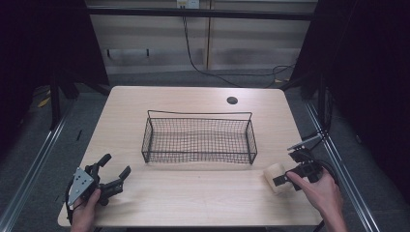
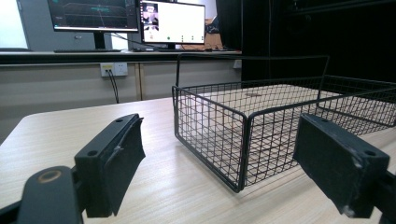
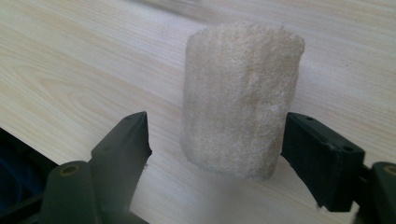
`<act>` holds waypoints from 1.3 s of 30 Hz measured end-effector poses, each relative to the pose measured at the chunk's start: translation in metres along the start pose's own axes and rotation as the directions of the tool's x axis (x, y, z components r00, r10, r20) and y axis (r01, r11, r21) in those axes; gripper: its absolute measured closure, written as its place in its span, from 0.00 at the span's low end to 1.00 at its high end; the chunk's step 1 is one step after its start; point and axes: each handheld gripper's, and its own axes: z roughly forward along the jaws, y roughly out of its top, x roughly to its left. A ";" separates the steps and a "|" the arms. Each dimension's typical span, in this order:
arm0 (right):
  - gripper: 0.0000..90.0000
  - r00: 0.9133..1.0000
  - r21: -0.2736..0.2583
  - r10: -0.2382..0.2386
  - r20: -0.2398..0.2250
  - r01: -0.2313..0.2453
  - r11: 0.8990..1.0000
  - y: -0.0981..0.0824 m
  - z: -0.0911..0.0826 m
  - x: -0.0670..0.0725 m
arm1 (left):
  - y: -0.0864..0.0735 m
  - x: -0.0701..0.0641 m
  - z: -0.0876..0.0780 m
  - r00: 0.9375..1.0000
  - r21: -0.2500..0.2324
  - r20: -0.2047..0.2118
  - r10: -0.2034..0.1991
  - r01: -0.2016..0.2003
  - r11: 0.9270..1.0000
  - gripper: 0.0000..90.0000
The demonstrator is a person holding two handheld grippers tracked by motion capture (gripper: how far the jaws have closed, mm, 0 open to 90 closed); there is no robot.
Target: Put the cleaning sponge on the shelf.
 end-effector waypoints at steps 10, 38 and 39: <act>0.25 1.000 0.098 -0.001 0.023 -0.001 0.995 0.010 0.013 -0.004 | 0.000 0.000 0.000 1.000 0.001 0.000 0.001 -0.001 1.000 0.17; 0.30 0.999 0.241 -0.008 0.050 -0.005 0.970 0.020 0.041 -0.004 | 0.000 0.000 0.000 1.000 0.000 0.000 0.001 -0.001 1.000 0.17; 0.31 0.999 0.243 -0.009 0.051 -0.004 0.970 0.020 0.041 -0.003 | 0.000 0.000 0.000 1.000 0.000 0.000 0.000 0.000 1.000 0.17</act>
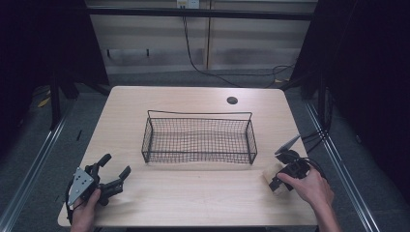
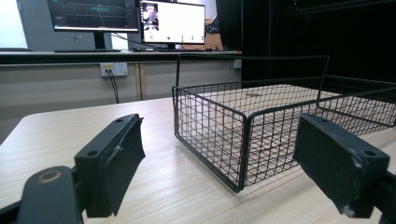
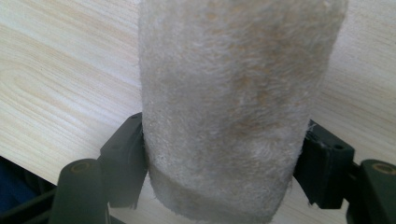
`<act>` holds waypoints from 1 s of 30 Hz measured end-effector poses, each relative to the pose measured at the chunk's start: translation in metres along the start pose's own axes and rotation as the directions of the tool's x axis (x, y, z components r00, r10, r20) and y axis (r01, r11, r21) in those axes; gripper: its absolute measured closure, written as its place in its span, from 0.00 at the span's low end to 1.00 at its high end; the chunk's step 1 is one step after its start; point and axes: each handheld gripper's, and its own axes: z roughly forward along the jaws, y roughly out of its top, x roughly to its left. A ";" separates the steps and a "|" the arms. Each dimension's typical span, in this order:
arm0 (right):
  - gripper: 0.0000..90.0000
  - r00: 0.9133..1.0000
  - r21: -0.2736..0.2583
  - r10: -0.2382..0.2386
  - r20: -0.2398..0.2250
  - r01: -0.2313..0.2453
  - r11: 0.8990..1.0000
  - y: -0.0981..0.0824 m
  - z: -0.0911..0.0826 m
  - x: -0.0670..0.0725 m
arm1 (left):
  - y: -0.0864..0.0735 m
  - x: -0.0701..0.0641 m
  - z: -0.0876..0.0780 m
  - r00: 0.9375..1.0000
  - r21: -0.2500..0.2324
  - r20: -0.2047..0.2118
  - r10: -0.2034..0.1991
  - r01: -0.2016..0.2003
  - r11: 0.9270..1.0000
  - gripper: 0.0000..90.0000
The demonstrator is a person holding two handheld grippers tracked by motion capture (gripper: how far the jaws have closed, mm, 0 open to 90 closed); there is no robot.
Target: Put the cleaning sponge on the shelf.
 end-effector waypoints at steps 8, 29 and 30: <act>0.32 1.000 -0.004 -0.001 0.002 0.001 1.000 -0.001 0.000 0.001 | 0.000 0.000 0.000 1.000 0.000 0.000 0.000 0.000 1.000 0.17; 0.32 0.999 -0.031 -0.015 0.030 0.016 0.999 -0.004 -0.013 0.007 | 0.000 0.000 0.000 1.000 0.000 0.000 0.000 0.000 1.000 0.17; 0.32 1.000 -0.034 -0.015 0.027 0.016 0.999 -0.004 -0.014 0.007 | 0.000 0.000 0.000 1.000 0.000 0.000 0.000 0.000 1.000 0.17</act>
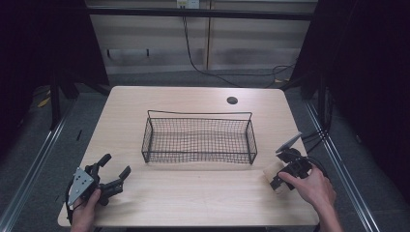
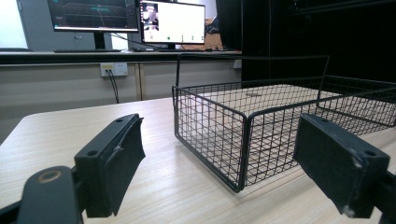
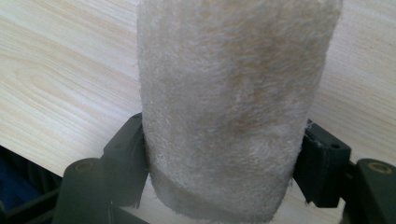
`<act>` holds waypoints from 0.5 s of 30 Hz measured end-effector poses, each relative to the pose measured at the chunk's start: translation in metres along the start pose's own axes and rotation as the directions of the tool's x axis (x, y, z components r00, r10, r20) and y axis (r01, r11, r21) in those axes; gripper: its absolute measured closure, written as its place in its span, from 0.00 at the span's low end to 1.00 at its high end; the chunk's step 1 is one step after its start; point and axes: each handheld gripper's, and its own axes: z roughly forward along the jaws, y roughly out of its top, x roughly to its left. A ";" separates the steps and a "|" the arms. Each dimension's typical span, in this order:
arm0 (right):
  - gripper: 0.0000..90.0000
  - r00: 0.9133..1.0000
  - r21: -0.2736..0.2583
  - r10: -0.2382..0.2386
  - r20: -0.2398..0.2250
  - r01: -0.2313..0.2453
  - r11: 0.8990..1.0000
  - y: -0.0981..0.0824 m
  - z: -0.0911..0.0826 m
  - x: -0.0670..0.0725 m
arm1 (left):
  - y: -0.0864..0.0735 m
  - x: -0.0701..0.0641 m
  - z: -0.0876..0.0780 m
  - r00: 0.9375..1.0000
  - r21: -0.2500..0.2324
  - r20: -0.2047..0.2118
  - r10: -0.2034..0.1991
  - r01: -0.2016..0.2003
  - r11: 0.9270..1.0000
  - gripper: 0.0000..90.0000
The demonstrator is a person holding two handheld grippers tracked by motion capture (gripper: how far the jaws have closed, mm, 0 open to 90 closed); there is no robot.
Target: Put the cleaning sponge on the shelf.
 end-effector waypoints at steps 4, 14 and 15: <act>0.32 1.000 -0.009 -0.006 -0.002 0.006 1.000 0.000 -0.002 0.001 | 0.000 0.000 0.000 1.000 0.000 0.000 0.000 0.000 1.000 0.17; 0.32 1.000 -0.015 0.008 -0.011 -0.008 1.000 -0.001 -0.012 0.003 | 0.000 0.000 0.000 1.000 0.000 0.000 0.000 0.000 1.000 0.17; 0.32 1.000 -0.015 0.008 -0.014 -0.008 1.000 -0.001 -0.013 0.003 | 0.000 0.000 0.000 1.000 0.000 0.000 0.000 0.000 1.000 0.17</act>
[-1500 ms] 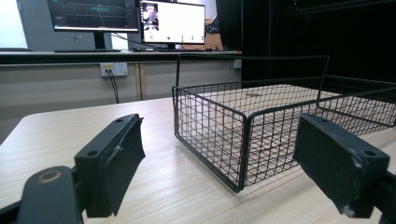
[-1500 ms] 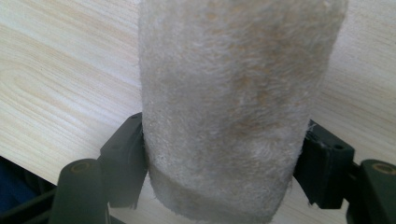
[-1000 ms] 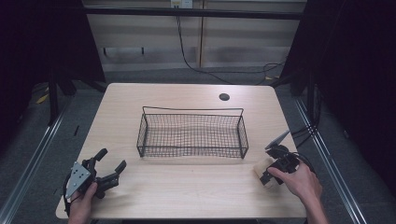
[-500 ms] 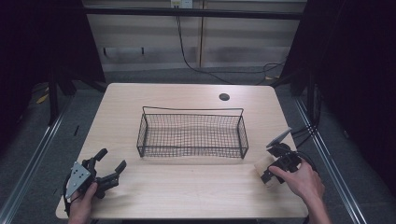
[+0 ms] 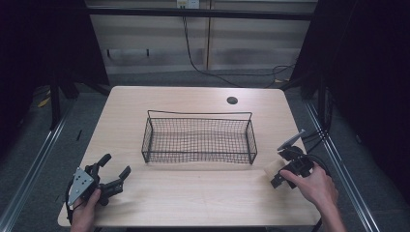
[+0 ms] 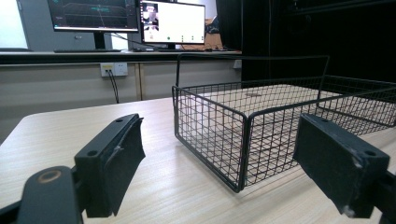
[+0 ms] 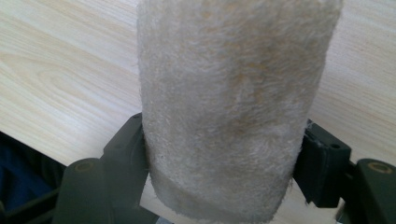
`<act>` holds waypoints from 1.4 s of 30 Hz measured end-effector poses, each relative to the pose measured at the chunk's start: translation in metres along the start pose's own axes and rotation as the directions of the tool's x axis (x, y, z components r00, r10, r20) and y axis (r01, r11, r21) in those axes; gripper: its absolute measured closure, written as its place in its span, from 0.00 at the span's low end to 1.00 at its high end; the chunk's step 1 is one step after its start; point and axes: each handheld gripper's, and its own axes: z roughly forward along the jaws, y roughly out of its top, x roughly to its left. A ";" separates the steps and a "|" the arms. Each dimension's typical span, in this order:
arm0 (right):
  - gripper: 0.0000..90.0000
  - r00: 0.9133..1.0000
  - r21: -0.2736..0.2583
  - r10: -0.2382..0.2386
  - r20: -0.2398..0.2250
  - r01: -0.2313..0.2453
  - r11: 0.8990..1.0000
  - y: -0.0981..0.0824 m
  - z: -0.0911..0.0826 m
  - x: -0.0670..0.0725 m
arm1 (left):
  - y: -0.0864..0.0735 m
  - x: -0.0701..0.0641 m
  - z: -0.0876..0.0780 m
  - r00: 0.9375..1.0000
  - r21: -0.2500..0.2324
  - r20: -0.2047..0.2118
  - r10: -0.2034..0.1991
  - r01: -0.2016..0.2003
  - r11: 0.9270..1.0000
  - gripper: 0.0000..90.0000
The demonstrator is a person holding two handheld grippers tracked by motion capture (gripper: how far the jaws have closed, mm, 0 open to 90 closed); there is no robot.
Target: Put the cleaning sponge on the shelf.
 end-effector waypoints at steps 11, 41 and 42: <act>0.32 1.000 -0.014 -0.003 -0.028 0.002 1.000 -0.002 -0.012 0.000 | 0.000 0.000 0.000 1.000 0.000 0.000 0.000 0.000 1.000 0.17; 0.32 0.997 -0.044 -0.054 -0.049 0.052 0.998 0.005 -0.062 0.016 | 0.000 0.000 0.000 1.000 0.000 0.000 0.000 0.000 1.000 0.17; 0.32 0.997 -0.044 -0.054 -0.048 0.052 0.998 0.006 -0.063 0.016 | 0.000 0.000 0.000 1.000 0.000 0.000 0.000 0.000 1.000 0.17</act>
